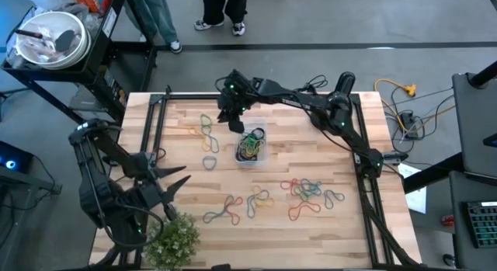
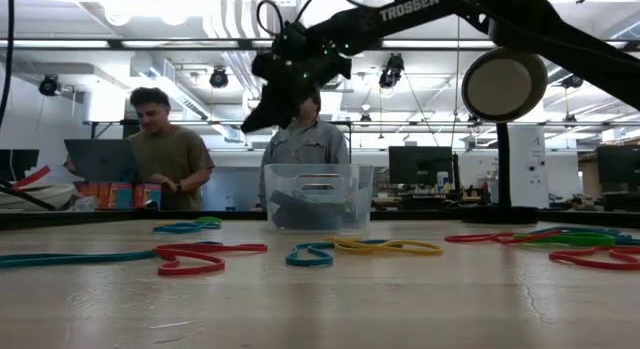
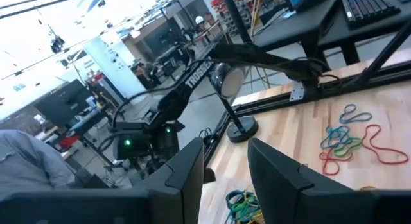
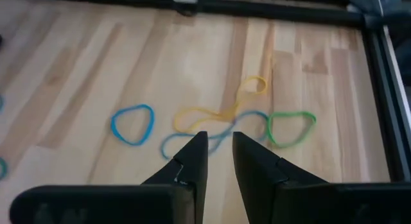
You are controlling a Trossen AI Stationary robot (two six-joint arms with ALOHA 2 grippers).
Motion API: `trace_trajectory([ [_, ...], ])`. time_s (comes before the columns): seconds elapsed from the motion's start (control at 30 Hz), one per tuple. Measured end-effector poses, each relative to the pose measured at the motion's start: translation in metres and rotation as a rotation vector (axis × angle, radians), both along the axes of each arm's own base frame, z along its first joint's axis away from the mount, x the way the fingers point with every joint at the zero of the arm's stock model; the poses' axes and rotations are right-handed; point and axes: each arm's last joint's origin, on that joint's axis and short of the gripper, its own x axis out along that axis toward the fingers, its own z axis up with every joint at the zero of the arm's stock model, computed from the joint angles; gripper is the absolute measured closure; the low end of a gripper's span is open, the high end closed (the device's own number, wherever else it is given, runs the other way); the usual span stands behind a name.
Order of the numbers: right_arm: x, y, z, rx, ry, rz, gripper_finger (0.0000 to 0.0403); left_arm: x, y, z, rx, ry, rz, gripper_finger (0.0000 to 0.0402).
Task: Pick and place rubber bands into bin
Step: Put the green rubber band into the transparent bin
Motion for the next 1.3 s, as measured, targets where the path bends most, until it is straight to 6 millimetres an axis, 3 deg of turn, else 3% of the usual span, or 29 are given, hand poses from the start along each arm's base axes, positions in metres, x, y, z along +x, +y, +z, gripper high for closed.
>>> trace_trajectory([
  [0.27,-0.007,0.024,0.032,-0.022,-0.021,0.037,0.0335,0.001,-0.001,-0.009,0.02,0.028,-0.003,0.0295],
  [0.47,-0.039,0.057,0.075,-0.03,0.066,0.121,0.0335,-0.003,0.011,-0.002,-0.016,0.055,0.005,0.0295],
  [0.6,-0.071,0.078,0.107,-0.014,0.13,0.155,0.0335,-0.008,0.037,0.008,-0.124,0.091,0.032,0.0295],
  [0.8,-0.112,0.11,0.141,-0.008,0.132,0.196,0.0335,-0.018,0.095,0.021,-0.324,0.194,0.158,0.0295],
  [1.0,-0.158,0.135,0.167,-0.011,0.072,0.212,0.0335,-0.044,0.152,0.031,-0.363,0.308,0.264,0.0295],
  [1.17,-0.188,0.15,0.179,-0.011,-0.01,0.18,0.0335,-0.06,0.177,0.036,-0.312,0.377,0.327,0.0295],
  [1.3,-0.204,0.162,0.181,-0.023,-0.049,0.184,0.0335,-0.055,0.186,0.044,-0.262,0.405,0.236,0.0295],
])
